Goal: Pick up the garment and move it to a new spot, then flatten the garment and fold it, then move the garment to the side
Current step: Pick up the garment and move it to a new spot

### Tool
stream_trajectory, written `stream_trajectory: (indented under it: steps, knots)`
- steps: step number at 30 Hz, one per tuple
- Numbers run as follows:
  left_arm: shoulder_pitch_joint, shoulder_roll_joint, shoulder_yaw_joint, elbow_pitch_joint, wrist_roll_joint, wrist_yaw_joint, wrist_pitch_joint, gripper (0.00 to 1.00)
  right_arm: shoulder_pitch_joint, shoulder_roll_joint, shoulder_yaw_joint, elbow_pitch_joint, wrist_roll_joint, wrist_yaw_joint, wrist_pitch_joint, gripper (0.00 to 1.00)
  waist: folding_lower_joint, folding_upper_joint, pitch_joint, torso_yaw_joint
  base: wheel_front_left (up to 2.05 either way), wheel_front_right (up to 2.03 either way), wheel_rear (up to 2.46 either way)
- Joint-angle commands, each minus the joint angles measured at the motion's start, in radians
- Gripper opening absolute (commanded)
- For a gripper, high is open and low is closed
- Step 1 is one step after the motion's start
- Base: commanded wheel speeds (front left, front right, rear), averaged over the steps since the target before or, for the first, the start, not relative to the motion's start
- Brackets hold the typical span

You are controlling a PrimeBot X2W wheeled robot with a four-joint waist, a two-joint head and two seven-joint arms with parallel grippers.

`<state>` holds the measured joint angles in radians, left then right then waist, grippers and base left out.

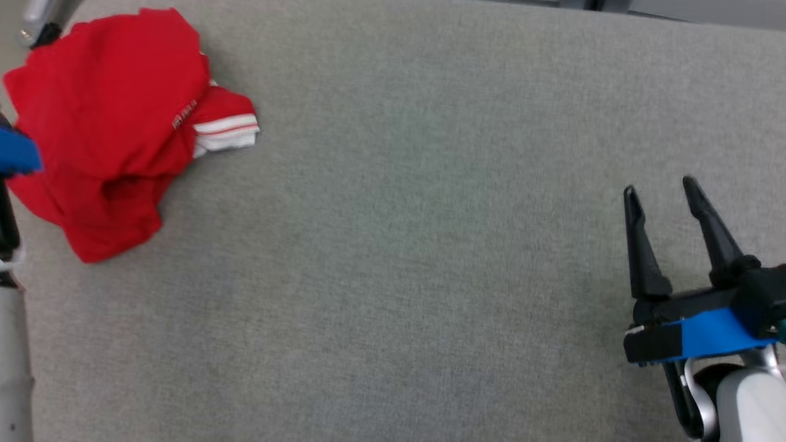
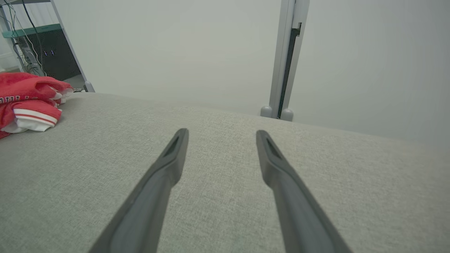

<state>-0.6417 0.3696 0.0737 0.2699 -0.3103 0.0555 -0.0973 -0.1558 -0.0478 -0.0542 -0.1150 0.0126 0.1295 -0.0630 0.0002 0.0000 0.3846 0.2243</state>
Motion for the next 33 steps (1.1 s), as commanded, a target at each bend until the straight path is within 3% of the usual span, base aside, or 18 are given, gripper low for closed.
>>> stream_trajectory:
  steps: [1, 9, 22, 23, 24, 33]
  knots:
    - [-0.073, 0.012, -0.006, 0.069, -0.015, -0.018, 0.014, 1.0, -0.018, -0.009, -0.007, -0.037, -0.016, 0.002, 0.011, 1.0, -0.0002, 0.0, 0.046, -0.001, 0.0, 0.0, 0.0]
    - [-0.206, 0.009, -0.042, 0.326, -0.041, -0.056, 0.117, 1.0, -0.04, -0.023, -0.016, -0.101, -0.02, 0.002, 0.032, 1.0, -0.0002, 0.0, 0.127, -0.017, 0.0, 0.0, 0.0]
    - [-0.24, -0.041, -0.06, 0.64, -0.106, -0.106, 0.209, 1.0, -0.054, -0.02, -0.016, -0.101, -0.018, 0.002, 0.027, 1.0, -0.0002, 0.0, 0.143, -0.021, 0.0, 0.0, 0.0]
    - [-0.244, -0.043, -0.06, 0.654, -0.113, -0.111, 0.202, 0.65, -0.056, -0.02, -0.014, -0.1, -0.018, 0.002, 0.026, 1.0, -0.0002, 0.0, 0.14, -0.022, 0.0, 0.0, 0.0]
    - [-0.248, -0.043, -0.06, 0.665, -0.114, -0.117, 0.195, 0.0, -0.057, -0.02, -0.014, -0.098, -0.019, 0.001, 0.024, 1.0, -0.0002, 0.0, 0.137, -0.023, 0.0, 0.0, 0.0]
    - [-0.292, -0.014, -0.083, 0.701, -0.085, -0.132, 0.051, 0.0, -0.037, -0.012, -0.006, -0.059, -0.006, 0.001, 0.0, 1.0, -0.0002, 0.0, 0.053, -0.039, 0.0, 0.0, 0.0]
